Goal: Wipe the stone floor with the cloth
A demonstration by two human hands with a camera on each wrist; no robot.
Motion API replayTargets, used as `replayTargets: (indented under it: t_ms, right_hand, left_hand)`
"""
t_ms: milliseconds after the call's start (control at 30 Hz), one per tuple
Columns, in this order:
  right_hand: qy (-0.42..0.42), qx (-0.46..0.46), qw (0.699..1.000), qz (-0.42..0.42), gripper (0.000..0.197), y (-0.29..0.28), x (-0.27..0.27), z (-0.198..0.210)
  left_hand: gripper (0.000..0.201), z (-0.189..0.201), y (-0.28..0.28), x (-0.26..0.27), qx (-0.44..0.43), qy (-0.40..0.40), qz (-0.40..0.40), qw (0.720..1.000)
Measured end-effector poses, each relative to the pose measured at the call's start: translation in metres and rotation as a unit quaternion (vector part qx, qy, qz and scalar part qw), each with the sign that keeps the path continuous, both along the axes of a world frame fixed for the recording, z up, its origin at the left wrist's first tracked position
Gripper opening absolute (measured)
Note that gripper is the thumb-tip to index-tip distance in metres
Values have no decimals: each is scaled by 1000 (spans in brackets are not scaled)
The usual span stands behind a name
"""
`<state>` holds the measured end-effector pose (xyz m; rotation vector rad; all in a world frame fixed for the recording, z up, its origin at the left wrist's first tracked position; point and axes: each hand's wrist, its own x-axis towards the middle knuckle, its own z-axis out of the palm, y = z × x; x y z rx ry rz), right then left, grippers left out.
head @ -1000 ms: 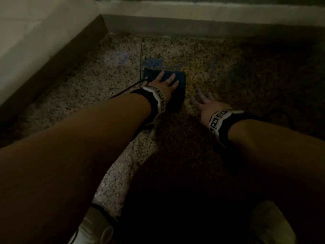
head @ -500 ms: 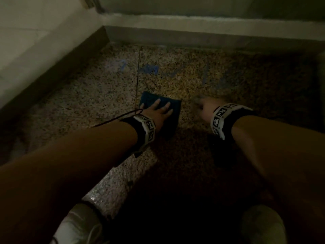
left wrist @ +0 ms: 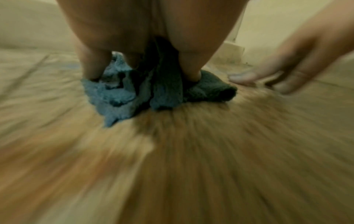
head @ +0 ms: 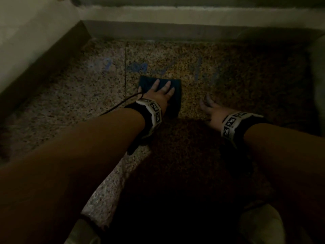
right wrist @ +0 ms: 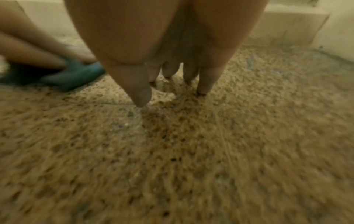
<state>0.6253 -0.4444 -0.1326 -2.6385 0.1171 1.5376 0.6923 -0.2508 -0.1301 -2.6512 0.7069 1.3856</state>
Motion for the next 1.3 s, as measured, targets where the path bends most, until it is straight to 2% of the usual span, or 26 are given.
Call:
replayTargets:
  t_ms: [167, 333, 433, 533, 600, 700, 867, 967, 1167, 1300]
  right_hand:
    - [7, 30, 999, -17, 78, -6, 1, -5]
    - [20, 27, 999, -5, 80, -8, 4, -1]
    - [8, -4, 1000, 20, 69, -8, 7, 9]
    - [-22, -49, 995, 79, 54, -9, 10, 22]
    - [-29, -57, 990, 128, 52, -16, 9, 27]
    - [-27, -68, 985, 158, 61, -35, 4, 25]
    - [-12, -56, 987, 147, 73, -44, -3, 7]
    - [-20, -36, 992, 120, 75, -45, -3, 1]
    - [-53, -13, 992, 117, 72, -55, -9, -7]
    - [-42, 21, 994, 94, 70, -58, -5, -4]
  left_hand:
    - [58, -4, -22, 22, -21, -9, 29, 999]
    - [60, -3, -22, 15, -5, -1, 21, 1000]
    - [65, -1, -15, -4, 17, 17, 4, 1000]
    - [67, 4, -9, -27, 32, 42, 8, 999]
    - [69, 7, -6, -39, 39, 61, 19, 997]
    - [74, 3, -1, -56, 49, 73, 33, 996]
    - [81, 7, 4, -80, 99, 77, 5, 992]
    - [74, 9, -4, -80, 103, 53, -1, 993]
    - [68, -1, -23, -72, 68, 21, 72, 995]
    - [72, 0, -39, -61, 73, -1, 74, 995]
